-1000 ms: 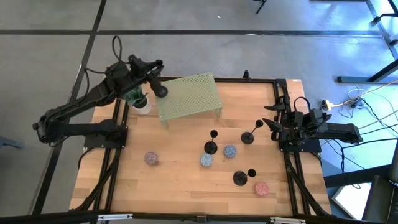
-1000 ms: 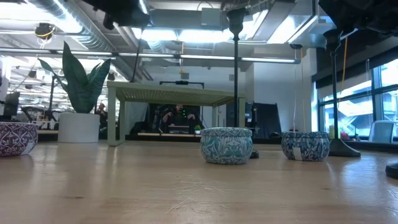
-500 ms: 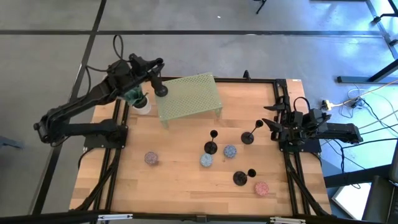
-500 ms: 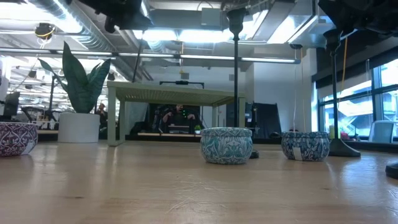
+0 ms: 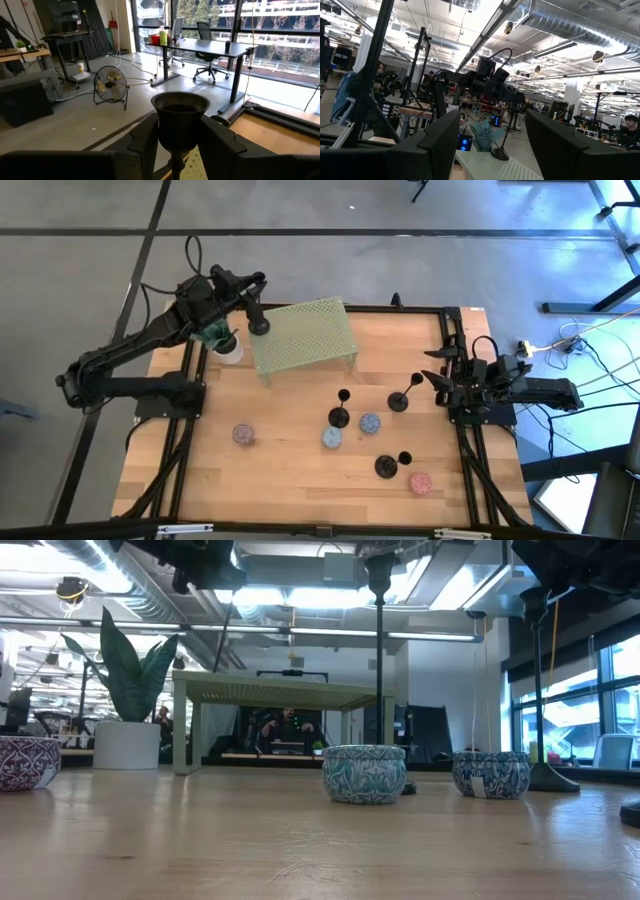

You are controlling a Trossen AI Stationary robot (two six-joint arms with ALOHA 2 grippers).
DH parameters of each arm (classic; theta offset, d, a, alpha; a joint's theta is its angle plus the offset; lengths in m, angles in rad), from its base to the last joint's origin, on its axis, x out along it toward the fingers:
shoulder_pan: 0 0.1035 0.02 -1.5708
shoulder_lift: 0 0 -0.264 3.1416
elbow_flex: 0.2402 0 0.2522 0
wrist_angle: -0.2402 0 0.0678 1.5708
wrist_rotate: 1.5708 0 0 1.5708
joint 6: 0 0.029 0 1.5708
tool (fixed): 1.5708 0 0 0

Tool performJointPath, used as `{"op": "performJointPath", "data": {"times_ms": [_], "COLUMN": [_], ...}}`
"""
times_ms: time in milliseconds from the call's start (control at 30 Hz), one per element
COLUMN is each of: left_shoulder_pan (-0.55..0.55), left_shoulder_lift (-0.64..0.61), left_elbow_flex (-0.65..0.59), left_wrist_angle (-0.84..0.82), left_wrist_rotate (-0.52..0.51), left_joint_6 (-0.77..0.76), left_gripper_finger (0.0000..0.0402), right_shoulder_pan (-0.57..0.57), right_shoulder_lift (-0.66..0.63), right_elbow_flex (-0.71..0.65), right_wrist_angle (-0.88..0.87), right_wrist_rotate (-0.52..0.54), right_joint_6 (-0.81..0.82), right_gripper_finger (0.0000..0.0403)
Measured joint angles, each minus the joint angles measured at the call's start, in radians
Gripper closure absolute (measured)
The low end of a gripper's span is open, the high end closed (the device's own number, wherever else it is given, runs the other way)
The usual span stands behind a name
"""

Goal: Pick & Place candle stick holders
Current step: Put the black candle holder on the shelf

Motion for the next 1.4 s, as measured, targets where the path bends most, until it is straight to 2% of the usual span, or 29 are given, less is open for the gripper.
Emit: {"op": "performJointPath", "data": {"times_ms": [867, 1400], "left_shoulder_pan": [0.000, -0.003], "left_shoulder_lift": [-0.003, -0.037], "left_elbow_flex": [-0.001, -0.001], "left_wrist_angle": [0.034, 0.064], "left_wrist_rotate": [-0.001, -0.001], "left_joint_6": [0.026, 0.063], "left_gripper_finger": [0.0275, 0.0197], "right_shoulder_pan": [0.000, 0.000], "right_shoulder_lift": [0.000, 0.000], "right_elbow_flex": [0.000, 0.000], "right_wrist_angle": [0.000, 0.000], "right_wrist_rotate": [0.000, 0.000], "right_joint_6": [0.000, 0.000], "right_gripper_finger": [0.0171, 0.0171]}}
